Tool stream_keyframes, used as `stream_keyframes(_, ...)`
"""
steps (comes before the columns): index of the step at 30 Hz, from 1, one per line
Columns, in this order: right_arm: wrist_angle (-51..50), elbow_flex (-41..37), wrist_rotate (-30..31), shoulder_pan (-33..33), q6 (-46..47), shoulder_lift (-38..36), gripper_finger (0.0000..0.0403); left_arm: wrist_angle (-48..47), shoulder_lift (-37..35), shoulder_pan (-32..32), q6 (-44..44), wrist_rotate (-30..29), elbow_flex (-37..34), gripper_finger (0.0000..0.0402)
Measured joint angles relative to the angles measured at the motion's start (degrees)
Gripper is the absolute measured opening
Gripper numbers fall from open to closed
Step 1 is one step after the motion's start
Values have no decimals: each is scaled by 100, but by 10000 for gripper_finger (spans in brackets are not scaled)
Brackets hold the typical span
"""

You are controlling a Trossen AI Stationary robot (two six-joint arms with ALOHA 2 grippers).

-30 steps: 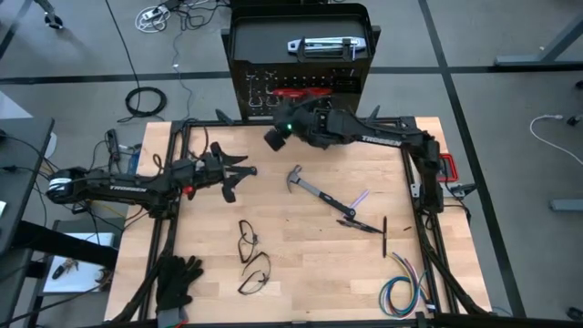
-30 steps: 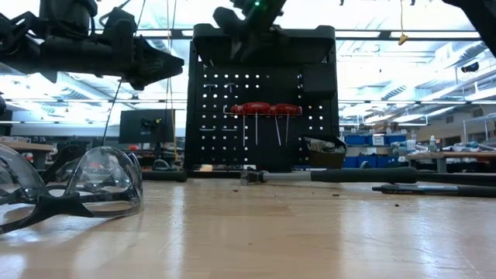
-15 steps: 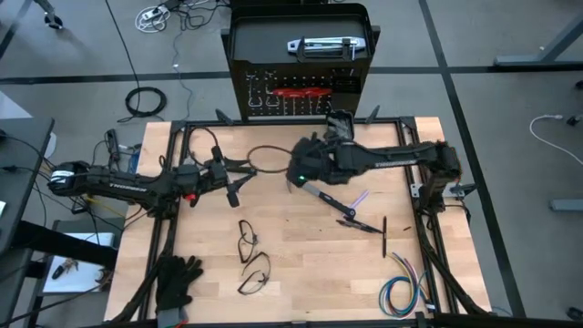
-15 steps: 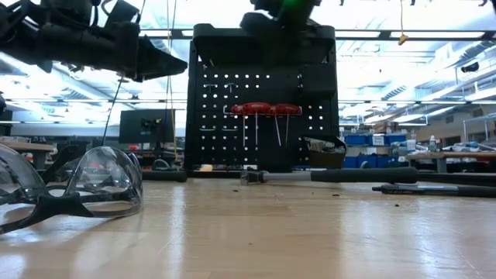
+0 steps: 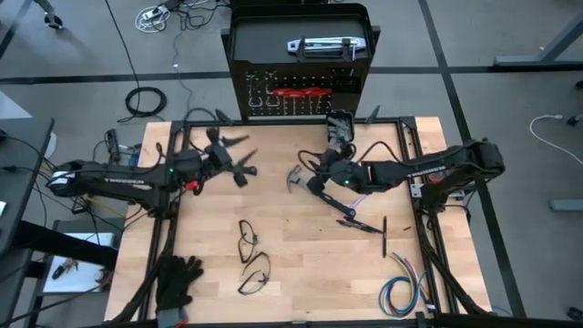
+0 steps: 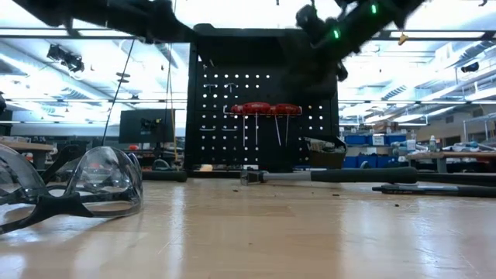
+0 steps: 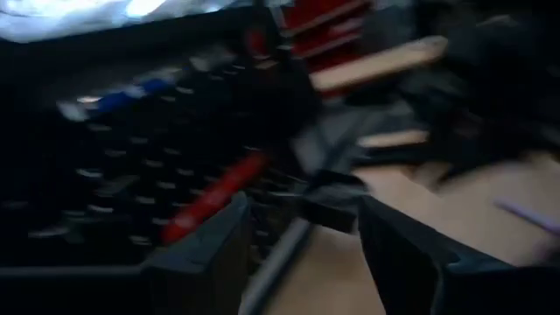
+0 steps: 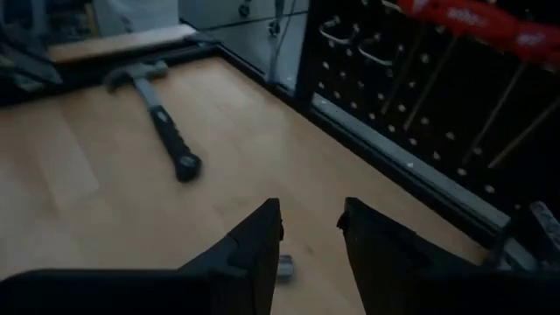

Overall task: Hang tools onto peg board
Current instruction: Adjust the top left hook

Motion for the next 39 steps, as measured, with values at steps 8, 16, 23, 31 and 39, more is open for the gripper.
stream_keyframes(8,1843,-736,-997,-689,-1144,14,133,10,512,784,539,-387,722,206)
stream_keyframes(16,1936,-754,-1957,-1002,-1208,14,131,443,1525,1554,361,-359,1336,206)
stream_keyframes(23,1888,-754,-1966,-1059,-1375,14,130,1085,2251,1923,17,-355,1529,206)
stream_keyframes(31,1695,-756,-2438,-1333,-1458,14,126,1871,2564,2001,-85,-569,1550,206)
stream_keyframes(39,1688,-756,-2999,-1643,-1598,16,123,1887,2719,2178,-458,-682,1553,206)
